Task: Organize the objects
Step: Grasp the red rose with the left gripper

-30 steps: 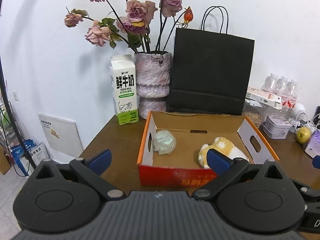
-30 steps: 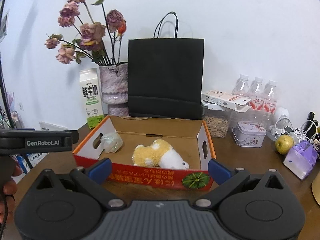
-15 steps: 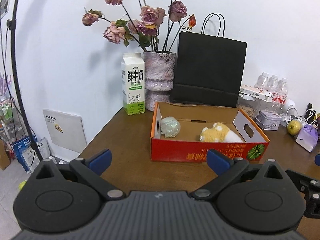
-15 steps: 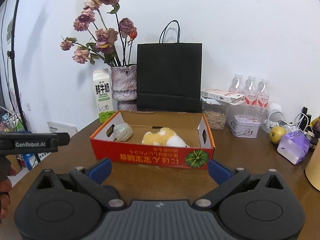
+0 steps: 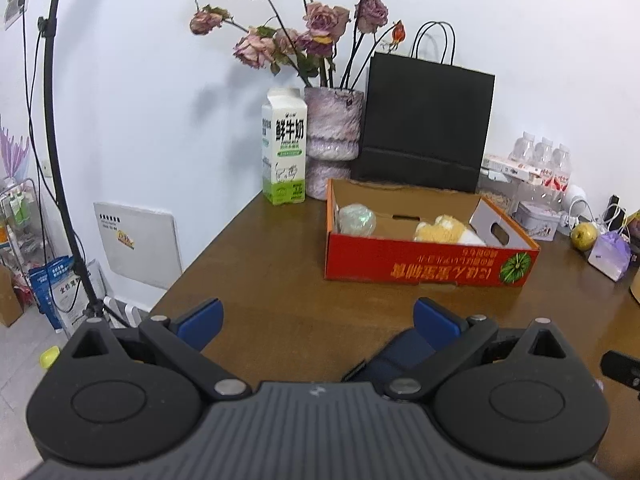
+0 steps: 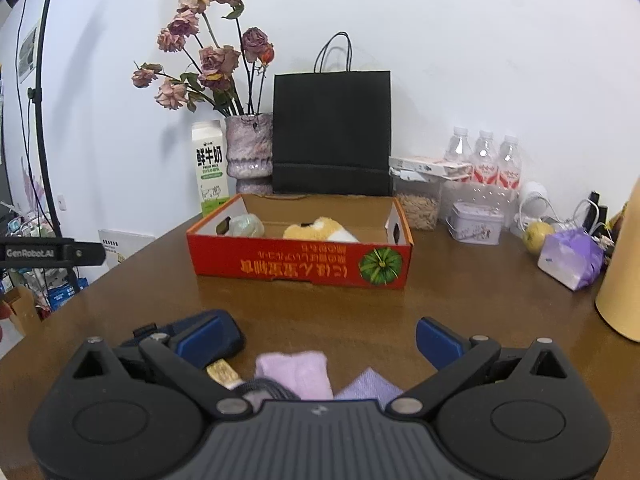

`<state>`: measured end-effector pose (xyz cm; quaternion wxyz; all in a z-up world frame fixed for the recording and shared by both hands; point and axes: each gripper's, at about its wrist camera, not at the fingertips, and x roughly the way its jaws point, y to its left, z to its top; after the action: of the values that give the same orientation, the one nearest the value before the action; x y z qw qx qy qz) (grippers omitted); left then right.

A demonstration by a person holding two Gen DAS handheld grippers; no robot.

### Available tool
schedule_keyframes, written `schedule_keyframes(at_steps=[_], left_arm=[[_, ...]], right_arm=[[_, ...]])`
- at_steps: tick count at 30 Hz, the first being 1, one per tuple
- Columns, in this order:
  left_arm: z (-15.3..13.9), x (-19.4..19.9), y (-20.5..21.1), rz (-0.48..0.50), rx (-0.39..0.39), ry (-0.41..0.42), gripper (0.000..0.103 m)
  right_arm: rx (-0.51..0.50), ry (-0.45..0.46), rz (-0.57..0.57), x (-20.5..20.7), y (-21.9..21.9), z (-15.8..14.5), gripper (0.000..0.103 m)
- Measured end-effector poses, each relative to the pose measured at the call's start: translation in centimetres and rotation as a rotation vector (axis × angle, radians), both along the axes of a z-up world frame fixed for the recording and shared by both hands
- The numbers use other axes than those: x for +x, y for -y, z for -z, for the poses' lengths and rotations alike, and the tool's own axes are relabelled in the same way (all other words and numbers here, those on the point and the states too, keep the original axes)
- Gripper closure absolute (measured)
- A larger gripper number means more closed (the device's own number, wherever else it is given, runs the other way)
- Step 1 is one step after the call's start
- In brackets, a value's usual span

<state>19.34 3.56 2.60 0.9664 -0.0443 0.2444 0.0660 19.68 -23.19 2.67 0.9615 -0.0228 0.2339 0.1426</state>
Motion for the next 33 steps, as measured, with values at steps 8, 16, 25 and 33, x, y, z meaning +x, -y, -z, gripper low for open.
schedule_keyframes(at_steps=[8,16,25,33], left_arm=[[1.4,-1.8,-1.0,-0.009,-0.043,-0.029,0.000],[2.7,-4.1,-1.0,0.006,-0.018,-0.040,0.000],[4.0,-6.6,-0.5,0.046,-0.004,-0.033,0.000],[5.9,-6.2,0.8,0.104,0.021,-0.070,0.000]], right_arm=[[-0.002,-0.007,0.013,-2.3,1.9,1.4,0.000],[-0.005,-0.003,0.020,-4.8,3.5,2.6,0.000],[-0.019,-0.038,0.012,-6.5,4.6,4.9,0.000],[-0.015,-0.065,0.005,-6.8,4.6,6.3,0.000]])
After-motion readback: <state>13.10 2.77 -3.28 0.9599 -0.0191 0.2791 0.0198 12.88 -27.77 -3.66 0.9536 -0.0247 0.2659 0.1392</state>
